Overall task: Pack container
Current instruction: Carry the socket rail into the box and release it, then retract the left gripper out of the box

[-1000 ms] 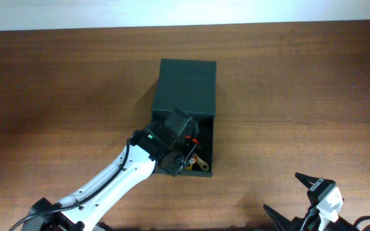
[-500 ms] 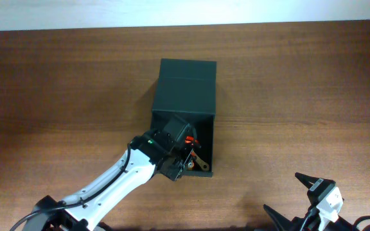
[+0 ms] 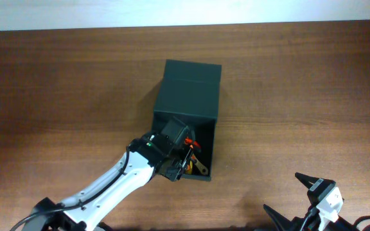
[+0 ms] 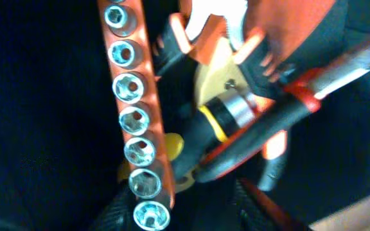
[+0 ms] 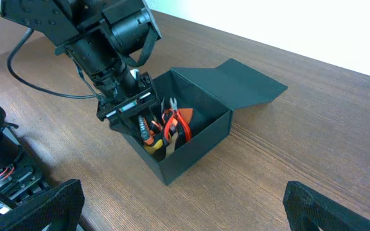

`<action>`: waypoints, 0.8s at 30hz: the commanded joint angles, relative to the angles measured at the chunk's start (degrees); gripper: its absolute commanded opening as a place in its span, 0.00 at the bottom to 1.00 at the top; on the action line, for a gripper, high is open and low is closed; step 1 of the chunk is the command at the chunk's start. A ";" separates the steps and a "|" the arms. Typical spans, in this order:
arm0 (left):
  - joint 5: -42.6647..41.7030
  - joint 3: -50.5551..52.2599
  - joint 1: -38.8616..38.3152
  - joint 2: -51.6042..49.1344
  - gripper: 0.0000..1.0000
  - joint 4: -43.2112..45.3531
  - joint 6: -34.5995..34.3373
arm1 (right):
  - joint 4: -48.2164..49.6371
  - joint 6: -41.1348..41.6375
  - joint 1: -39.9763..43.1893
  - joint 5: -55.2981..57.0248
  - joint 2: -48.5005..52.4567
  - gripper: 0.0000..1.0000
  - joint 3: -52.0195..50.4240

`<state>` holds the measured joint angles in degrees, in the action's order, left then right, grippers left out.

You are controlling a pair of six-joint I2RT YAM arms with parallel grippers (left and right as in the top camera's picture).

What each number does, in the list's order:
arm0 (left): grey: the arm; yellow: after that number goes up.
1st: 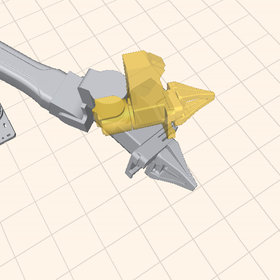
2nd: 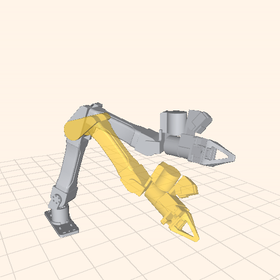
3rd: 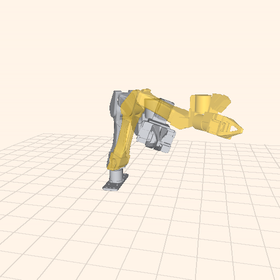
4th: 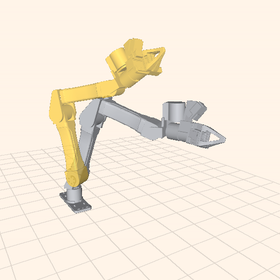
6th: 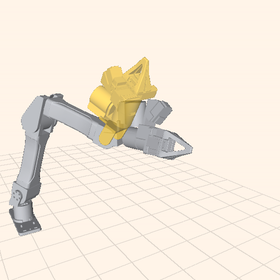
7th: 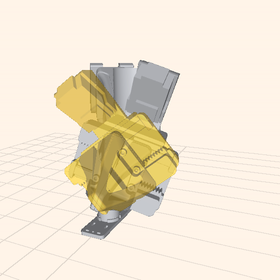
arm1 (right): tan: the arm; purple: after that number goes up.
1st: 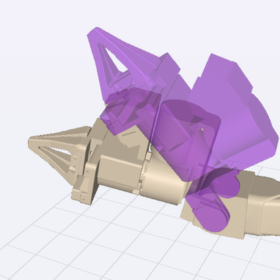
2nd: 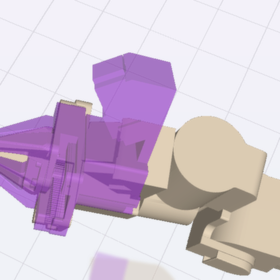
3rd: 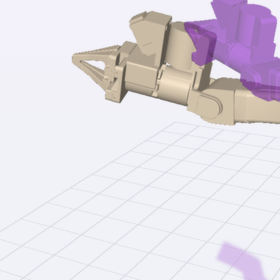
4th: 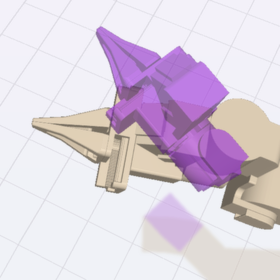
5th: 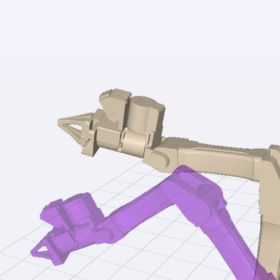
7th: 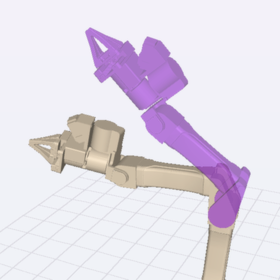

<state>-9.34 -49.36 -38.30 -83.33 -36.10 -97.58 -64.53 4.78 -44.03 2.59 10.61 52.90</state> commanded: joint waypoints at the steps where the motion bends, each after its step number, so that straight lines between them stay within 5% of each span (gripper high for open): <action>1: 1.73 0.52 0.22 3.78 0.64 -0.31 1.95 | 0.20 0.63 -0.22 0.70 -0.24 0.99 -0.20; 5: 4.83 -0.76 2.64 10.43 0.99 -0.31 11.65 | 0.20 0.63 -0.22 0.70 -0.24 0.99 -0.20; 16: -4.07 -2.60 25.46 28.28 0.99 -0.46 60.89 | 0.20 0.63 -0.22 0.70 -0.24 0.99 -0.20; 24: -5.49 -2.60 36.22 33.09 0.99 -2.21 78.40 | 0.20 0.63 -0.22 0.70 -0.24 0.99 -0.22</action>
<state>-12.99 -50.96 -3.90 -52.12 -37.89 -30.61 -64.53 4.73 -44.03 2.59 10.61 52.90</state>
